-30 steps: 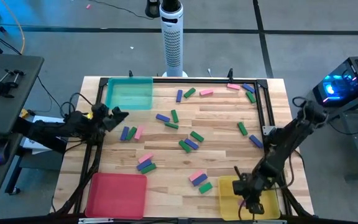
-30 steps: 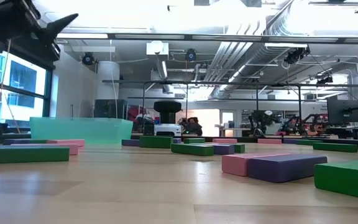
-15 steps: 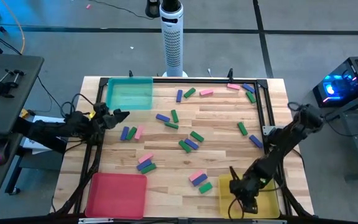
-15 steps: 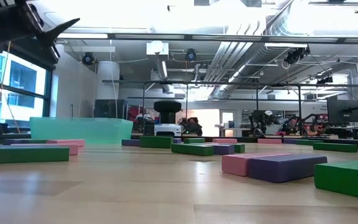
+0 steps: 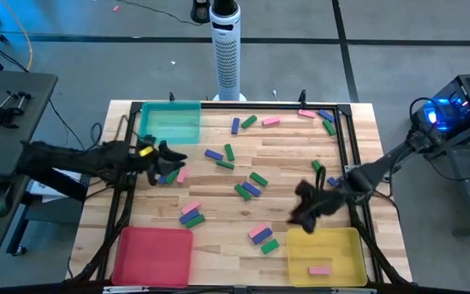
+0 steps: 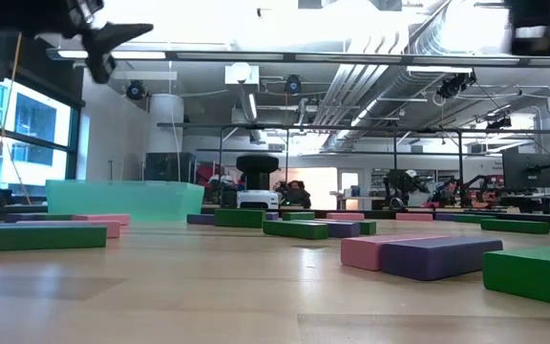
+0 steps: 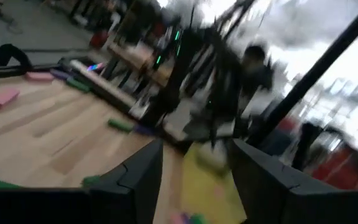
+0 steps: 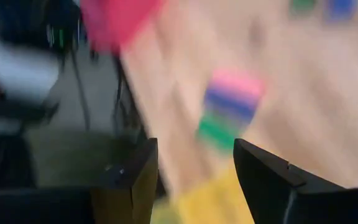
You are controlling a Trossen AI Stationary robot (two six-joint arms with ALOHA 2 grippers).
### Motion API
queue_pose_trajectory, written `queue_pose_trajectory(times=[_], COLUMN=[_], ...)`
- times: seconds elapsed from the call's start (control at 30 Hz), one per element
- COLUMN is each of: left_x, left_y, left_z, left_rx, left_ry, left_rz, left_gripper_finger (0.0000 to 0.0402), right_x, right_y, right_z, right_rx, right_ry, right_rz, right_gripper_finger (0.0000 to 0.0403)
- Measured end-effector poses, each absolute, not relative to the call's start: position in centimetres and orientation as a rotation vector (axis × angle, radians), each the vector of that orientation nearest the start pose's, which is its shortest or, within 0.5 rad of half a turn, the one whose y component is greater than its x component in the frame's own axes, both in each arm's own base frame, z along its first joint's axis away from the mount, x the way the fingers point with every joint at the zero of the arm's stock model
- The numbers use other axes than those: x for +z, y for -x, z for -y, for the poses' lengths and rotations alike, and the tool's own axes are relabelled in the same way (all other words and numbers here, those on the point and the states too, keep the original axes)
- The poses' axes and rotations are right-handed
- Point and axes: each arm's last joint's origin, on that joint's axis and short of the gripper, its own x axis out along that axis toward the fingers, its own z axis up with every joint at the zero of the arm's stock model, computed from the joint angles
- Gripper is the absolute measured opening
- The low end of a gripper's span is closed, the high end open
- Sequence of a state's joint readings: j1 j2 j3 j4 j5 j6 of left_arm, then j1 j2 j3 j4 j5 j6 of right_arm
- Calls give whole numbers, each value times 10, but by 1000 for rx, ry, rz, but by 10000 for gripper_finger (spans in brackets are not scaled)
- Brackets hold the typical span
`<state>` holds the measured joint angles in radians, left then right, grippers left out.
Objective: Sort blocks
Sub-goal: Put the green block into the red bin
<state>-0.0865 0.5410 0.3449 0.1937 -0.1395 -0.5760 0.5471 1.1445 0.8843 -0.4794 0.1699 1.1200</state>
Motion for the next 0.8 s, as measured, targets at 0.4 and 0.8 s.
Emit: queue_pose_trajectory(times=[0.4,0.8], left_x=[276,263], left_y=[-250,-351], left_z=[58,137], left_rx=[-53,43], left_ry=[163,142], left_rz=[-539,-596], left_gripper_finger=[138,124], right_x=[266,264], right_y=[-233,-237], right_z=[-84,-75], right_rx=[-79,-60], right_ry=[-542,-357], right_rz=[-746,-742], right_gripper_finger=[188,188])
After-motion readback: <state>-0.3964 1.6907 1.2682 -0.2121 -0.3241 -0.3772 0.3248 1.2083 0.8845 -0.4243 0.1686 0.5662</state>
